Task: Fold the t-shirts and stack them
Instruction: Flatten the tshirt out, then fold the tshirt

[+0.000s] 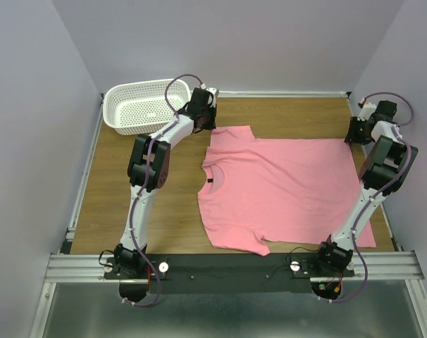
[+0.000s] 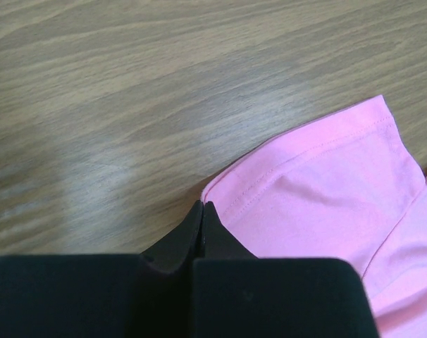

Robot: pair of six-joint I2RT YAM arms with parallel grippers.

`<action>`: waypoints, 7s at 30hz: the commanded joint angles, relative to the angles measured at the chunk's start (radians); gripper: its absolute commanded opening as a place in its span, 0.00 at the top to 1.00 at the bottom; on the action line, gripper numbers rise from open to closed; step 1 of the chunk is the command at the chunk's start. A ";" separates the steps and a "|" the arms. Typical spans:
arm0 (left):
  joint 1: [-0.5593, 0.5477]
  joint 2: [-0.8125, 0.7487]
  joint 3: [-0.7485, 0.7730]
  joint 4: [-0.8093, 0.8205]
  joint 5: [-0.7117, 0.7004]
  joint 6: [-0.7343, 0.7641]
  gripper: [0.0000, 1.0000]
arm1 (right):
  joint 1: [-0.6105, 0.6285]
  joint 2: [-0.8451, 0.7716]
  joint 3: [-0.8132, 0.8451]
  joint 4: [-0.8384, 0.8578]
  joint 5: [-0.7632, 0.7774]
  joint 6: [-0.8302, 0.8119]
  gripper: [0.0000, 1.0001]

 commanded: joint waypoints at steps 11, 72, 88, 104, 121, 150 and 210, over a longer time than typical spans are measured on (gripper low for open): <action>0.009 -0.049 0.002 0.009 0.040 0.003 1.00 | -0.002 0.061 0.003 -0.025 -0.082 0.008 0.71; 0.043 -0.893 -0.346 0.311 -0.032 0.087 1.00 | 0.003 -0.947 -0.014 0.003 -0.248 0.165 0.99; 0.041 -1.461 -0.305 0.514 -0.083 0.075 1.00 | 0.003 -1.029 0.627 -0.036 -0.044 0.321 0.99; 0.040 -1.469 -0.510 0.575 -0.166 0.023 1.00 | 0.015 -1.144 0.292 -0.022 -0.090 0.306 0.99; 0.029 -0.677 -0.825 0.795 -0.049 -0.184 1.00 | 0.015 -0.889 -0.952 0.667 -0.408 0.194 0.99; 0.032 -0.325 -0.390 0.533 -0.063 -0.058 1.00 | 0.013 -0.538 -0.736 0.651 -0.276 0.199 0.99; 0.031 -0.670 -0.730 0.566 0.018 0.083 1.00 | -0.089 -0.651 -0.896 0.630 -0.377 0.165 0.99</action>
